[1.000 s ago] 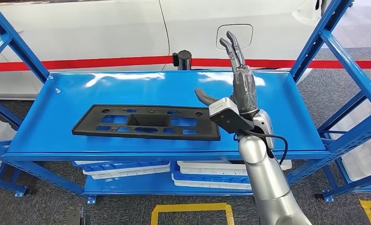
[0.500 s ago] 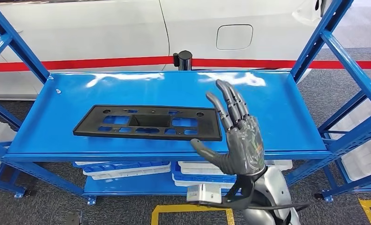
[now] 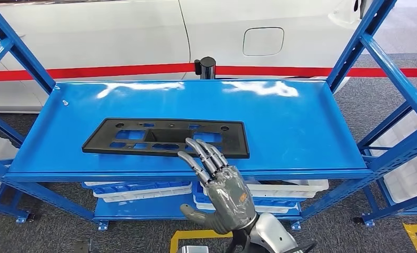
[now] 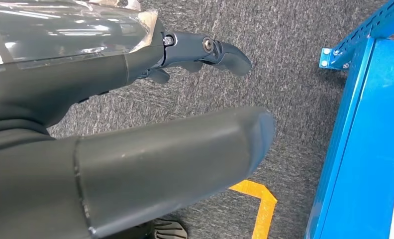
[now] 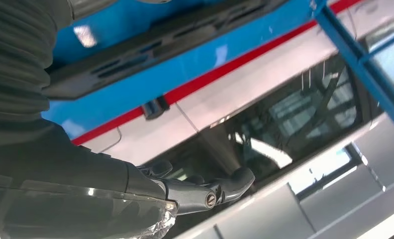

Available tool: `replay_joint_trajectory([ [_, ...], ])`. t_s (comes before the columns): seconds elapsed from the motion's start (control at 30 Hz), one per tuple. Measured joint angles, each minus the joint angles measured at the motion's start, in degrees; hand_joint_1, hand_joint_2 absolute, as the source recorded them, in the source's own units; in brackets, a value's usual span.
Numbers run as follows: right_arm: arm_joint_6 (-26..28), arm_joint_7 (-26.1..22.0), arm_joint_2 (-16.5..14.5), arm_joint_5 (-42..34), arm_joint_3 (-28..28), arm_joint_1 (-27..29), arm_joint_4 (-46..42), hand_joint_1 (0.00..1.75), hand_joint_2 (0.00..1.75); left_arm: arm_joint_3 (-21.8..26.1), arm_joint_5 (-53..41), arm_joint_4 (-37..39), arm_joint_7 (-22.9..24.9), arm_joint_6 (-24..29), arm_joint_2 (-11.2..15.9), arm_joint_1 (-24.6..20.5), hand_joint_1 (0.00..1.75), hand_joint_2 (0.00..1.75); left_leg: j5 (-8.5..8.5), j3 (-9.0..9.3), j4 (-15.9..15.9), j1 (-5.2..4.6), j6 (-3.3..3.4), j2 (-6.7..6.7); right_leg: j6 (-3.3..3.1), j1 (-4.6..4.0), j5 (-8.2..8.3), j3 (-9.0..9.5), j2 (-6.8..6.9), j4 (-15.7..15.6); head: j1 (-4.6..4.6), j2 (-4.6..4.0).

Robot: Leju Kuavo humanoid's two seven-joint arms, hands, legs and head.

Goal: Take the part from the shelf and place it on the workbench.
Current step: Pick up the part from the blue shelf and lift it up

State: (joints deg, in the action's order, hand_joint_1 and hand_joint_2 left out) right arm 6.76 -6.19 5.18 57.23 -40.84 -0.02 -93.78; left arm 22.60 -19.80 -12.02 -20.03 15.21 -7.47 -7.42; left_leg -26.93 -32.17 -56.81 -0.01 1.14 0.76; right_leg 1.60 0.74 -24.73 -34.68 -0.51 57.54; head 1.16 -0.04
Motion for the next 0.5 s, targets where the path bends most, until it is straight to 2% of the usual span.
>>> replay_joint_trajectory([
  [0.1,-0.53,-1.60,-2.04,-2.64,-0.90,-4.17,7.79,0.00,1.75,0.43,-0.52,0.00,0.37,0.10,-0.30,-0.24,0.00,0.00,0.02,0.01,0.00,0.02,-0.01,-0.14,-0.01,-0.01,0.01,0.01,-0.06,0.00,0.00,0.00],
  [0.27,2.37,-3.55,-6.44,-6.45,-1.44,-13.01,23.68,0.00,1.75,0.85,-2.00,0.00,0.91,0.20,-0.91,-0.36,0.00,0.00,0.10,0.11,0.00,0.03,-0.06,-0.18,-0.02,-0.02,0.04,0.02,-0.07,0.02,0.00,0.00],
  [0.5,4.32,-2.27,-10.11,-6.58,-1.63,-19.15,36.77,0.00,1.75,1.07,-3.73,0.00,1.74,0.21,-1.21,-0.50,0.00,0.00,0.09,0.08,-0.01,0.02,-0.06,-0.20,-0.01,-0.02,0.03,0.02,-0.07,0.03,-0.01,0.00],
])
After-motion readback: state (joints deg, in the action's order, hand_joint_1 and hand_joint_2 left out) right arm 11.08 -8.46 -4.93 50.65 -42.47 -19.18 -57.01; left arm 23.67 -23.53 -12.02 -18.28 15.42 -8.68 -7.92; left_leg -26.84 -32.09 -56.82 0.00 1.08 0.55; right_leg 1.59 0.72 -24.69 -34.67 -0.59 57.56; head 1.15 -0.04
